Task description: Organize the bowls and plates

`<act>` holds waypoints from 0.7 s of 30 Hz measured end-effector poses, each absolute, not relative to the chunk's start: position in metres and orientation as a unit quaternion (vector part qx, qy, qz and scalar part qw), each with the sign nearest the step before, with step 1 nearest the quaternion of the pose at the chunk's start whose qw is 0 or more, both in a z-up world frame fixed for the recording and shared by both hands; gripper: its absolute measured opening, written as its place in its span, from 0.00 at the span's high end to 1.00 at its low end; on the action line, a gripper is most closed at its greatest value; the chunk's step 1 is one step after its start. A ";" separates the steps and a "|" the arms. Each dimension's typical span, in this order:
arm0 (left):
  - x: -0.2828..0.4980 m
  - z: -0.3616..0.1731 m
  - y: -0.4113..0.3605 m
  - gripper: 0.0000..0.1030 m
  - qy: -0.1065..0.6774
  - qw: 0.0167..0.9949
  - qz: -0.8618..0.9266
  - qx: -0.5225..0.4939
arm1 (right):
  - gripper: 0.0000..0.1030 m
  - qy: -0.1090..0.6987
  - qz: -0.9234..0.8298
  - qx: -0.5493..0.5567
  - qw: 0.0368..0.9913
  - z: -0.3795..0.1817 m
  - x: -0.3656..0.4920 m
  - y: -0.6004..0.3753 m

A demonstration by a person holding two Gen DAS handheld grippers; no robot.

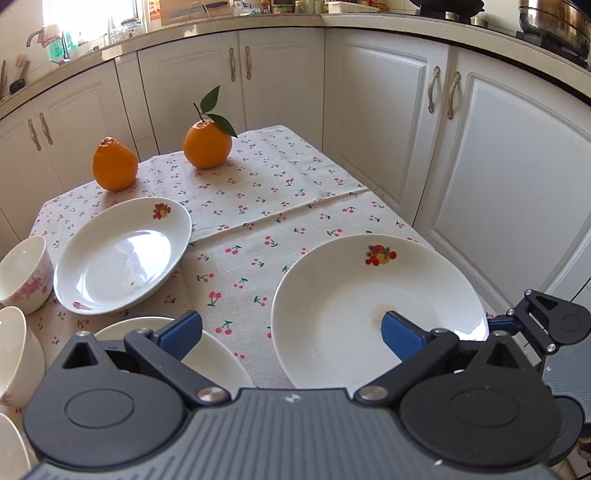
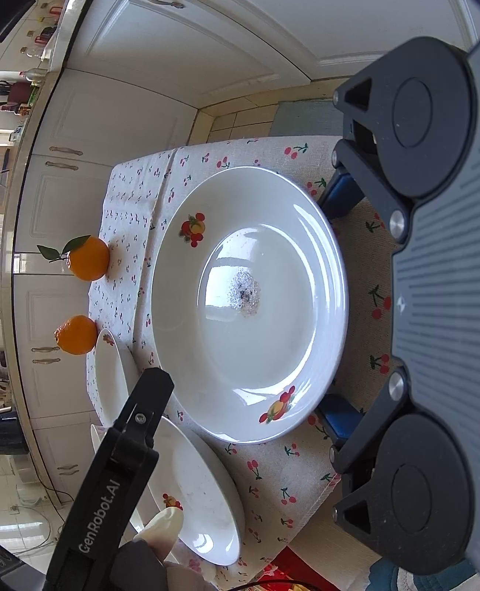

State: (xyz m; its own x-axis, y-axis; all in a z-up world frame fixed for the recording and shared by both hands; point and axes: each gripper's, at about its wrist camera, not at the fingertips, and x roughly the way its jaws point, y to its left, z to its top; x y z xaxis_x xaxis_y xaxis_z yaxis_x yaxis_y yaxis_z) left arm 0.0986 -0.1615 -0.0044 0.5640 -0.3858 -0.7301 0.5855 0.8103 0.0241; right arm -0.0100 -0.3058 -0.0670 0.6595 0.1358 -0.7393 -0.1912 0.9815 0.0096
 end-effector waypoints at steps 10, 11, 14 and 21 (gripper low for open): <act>0.117 -0.016 -0.186 0.01 0.416 0.843 -0.322 0.110 | 0.00 0.359 0.105 -0.035 0.927 -0.071 -0.023 -0.313; 0.120 -0.016 -0.188 0.01 0.422 0.839 -0.327 0.105 | 0.00 0.355 0.107 -0.034 0.928 -0.072 -0.024 -0.314; 0.127 -0.015 -0.196 0.01 0.432 0.829 -0.338 0.112 | 0.00 0.341 0.116 -0.037 0.932 -0.075 -0.026 -0.318; 0.144 -0.021 -0.217 0.01 0.440 0.808 -0.358 0.160 | 0.00 0.347 0.125 -0.042 0.928 -0.074 -0.024 -0.327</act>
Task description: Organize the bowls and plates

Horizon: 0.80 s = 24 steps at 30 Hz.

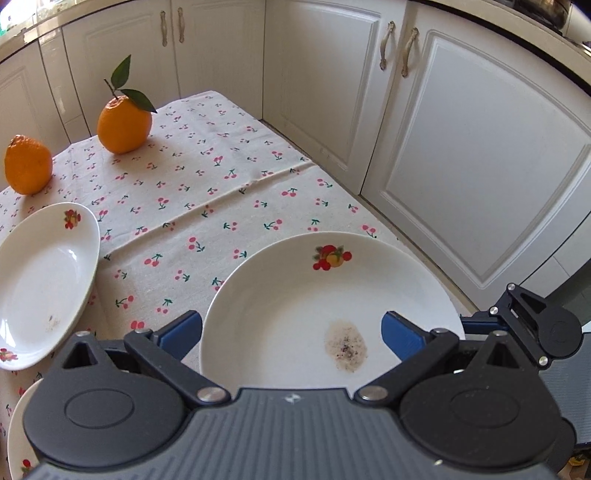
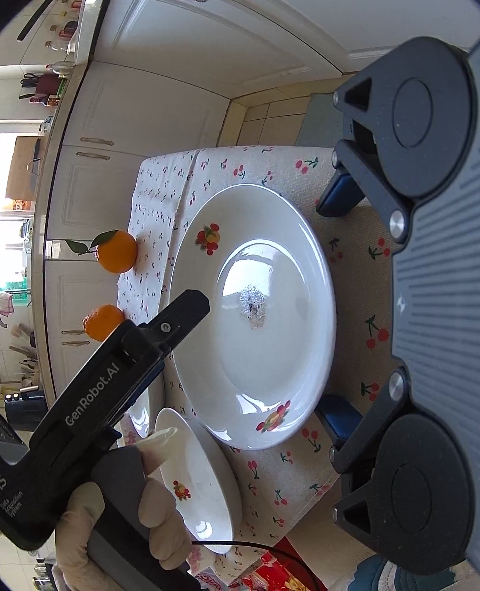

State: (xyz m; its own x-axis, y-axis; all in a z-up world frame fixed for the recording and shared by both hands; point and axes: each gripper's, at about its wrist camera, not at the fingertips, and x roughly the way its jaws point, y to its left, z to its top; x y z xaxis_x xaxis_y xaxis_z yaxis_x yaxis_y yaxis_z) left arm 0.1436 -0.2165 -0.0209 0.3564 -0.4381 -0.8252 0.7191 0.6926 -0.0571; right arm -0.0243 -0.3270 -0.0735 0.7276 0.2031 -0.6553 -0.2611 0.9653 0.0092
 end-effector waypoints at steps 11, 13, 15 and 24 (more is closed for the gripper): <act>0.174 -0.038 -0.226 0.03 0.495 0.750 -0.401 0.177 | 0.00 0.353 0.147 -0.053 0.923 -0.073 -0.017 -0.328; 0.177 -0.039 -0.229 0.03 0.499 0.744 -0.409 0.174 | 0.00 0.353 0.150 -0.056 0.922 -0.073 -0.015 -0.328; 0.179 -0.040 -0.232 0.03 0.504 0.739 -0.411 0.173 | 0.00 0.354 0.154 -0.059 0.920 -0.073 -0.014 -0.327; 0.183 -0.046 -0.235 0.03 0.512 0.733 -0.411 0.176 | 0.00 0.362 0.168 -0.070 0.914 -0.071 -0.007 -0.325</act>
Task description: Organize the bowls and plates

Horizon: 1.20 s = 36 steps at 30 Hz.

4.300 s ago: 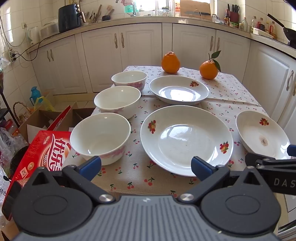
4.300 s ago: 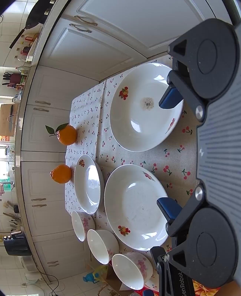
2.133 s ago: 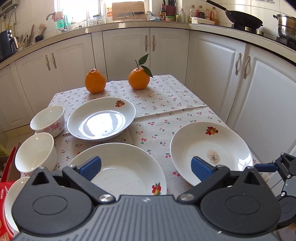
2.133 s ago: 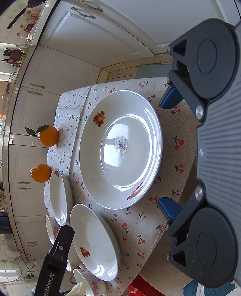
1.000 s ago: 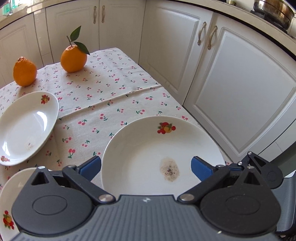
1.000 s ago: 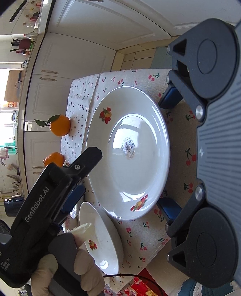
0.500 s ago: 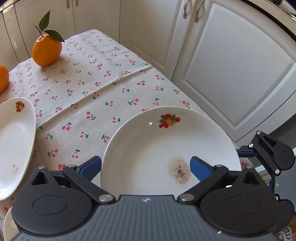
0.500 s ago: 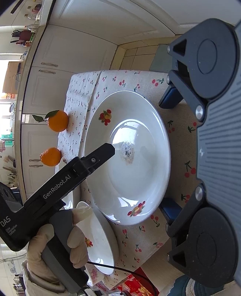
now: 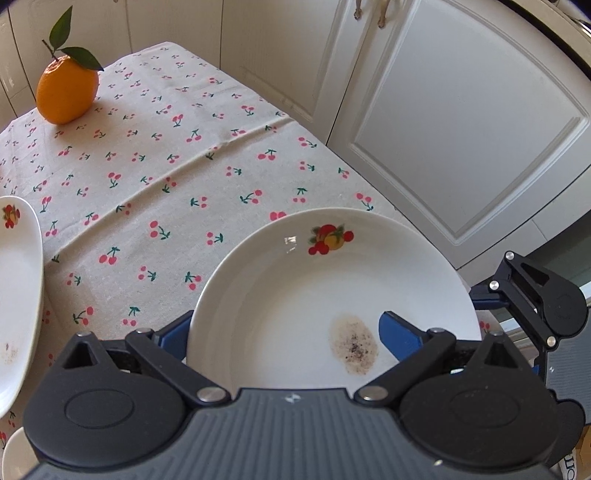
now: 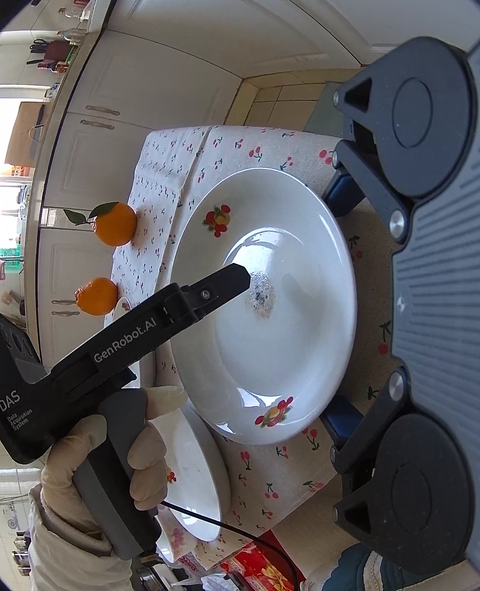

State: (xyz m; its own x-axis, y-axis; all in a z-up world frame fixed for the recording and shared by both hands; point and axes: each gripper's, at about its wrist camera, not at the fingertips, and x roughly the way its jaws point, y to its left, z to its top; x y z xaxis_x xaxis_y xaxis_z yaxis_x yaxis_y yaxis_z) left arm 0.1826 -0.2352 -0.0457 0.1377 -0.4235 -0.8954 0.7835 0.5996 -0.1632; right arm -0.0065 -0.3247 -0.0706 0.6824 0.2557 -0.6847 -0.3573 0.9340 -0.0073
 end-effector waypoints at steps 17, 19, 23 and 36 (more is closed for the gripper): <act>0.184 -0.042 -0.233 0.03 0.510 0.724 -0.435 0.161 | 0.00 0.373 0.152 -0.084 0.912 -0.064 -0.003 -0.324; 0.186 -0.040 -0.231 0.03 0.509 0.727 -0.435 0.156 | 0.00 0.372 0.152 -0.090 0.911 -0.063 -0.001 -0.322; 0.191 -0.036 -0.228 0.03 0.502 0.737 -0.428 0.147 | 0.00 0.368 0.156 -0.098 0.911 -0.061 0.005 -0.323; 0.220 -0.035 -0.230 0.03 0.494 0.766 -0.397 0.104 | 0.00 0.369 0.181 -0.127 0.903 -0.055 0.043 -0.334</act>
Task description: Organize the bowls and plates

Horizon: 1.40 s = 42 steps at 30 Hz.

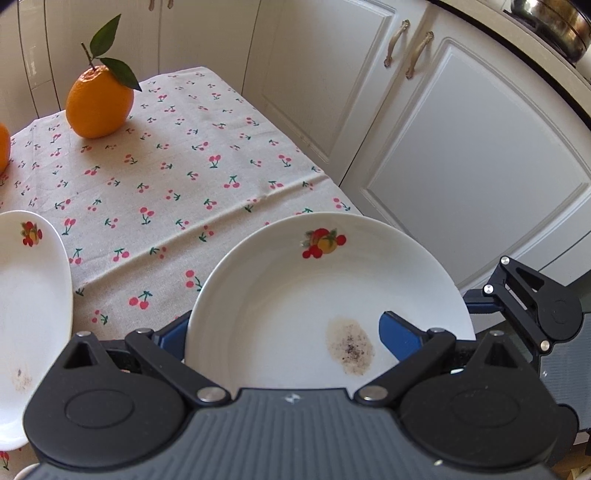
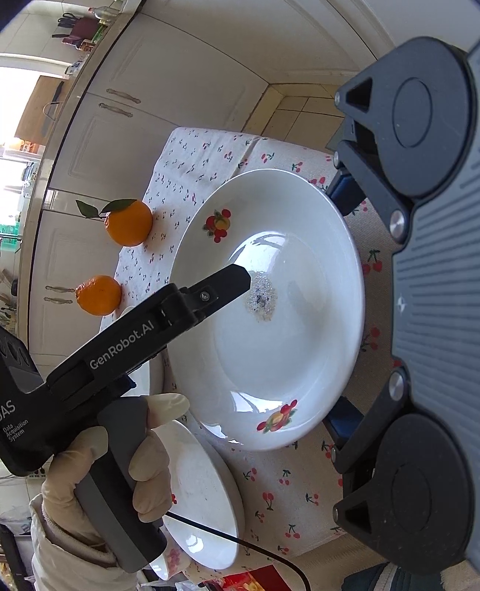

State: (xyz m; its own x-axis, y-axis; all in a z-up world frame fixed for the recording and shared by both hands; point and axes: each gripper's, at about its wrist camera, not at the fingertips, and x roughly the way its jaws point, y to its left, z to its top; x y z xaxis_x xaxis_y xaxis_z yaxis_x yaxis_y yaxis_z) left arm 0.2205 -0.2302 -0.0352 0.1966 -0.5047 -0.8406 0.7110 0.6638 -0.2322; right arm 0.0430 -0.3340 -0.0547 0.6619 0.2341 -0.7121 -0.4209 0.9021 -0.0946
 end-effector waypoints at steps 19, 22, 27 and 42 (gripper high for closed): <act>0.257 -0.053 -0.240 0.03 0.497 0.786 -0.358 0.079 | 0.00 0.375 0.184 -0.129 0.899 -0.064 0.091 -0.353; 0.259 -0.054 -0.240 0.03 0.495 0.788 -0.358 0.076 | 0.00 0.375 0.181 -0.126 0.901 -0.066 0.097 -0.355; 0.260 -0.054 -0.241 0.03 0.493 0.790 -0.357 0.074 | 0.00 0.375 0.176 -0.125 0.902 -0.070 0.099 -0.354; 0.240 -0.032 -0.226 0.03 0.467 0.806 -0.354 0.084 | 0.00 0.392 0.146 -0.095 0.903 -0.058 0.080 -0.353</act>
State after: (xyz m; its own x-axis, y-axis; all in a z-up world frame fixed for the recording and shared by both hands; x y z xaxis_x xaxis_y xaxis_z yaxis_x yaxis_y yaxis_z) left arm 0.2396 -0.2261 -0.0319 0.3127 -0.4918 -0.8126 0.6493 0.7351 -0.1950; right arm 0.0795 -0.3528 -0.0577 0.6499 0.1893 -0.7361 -0.3375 0.9396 -0.0564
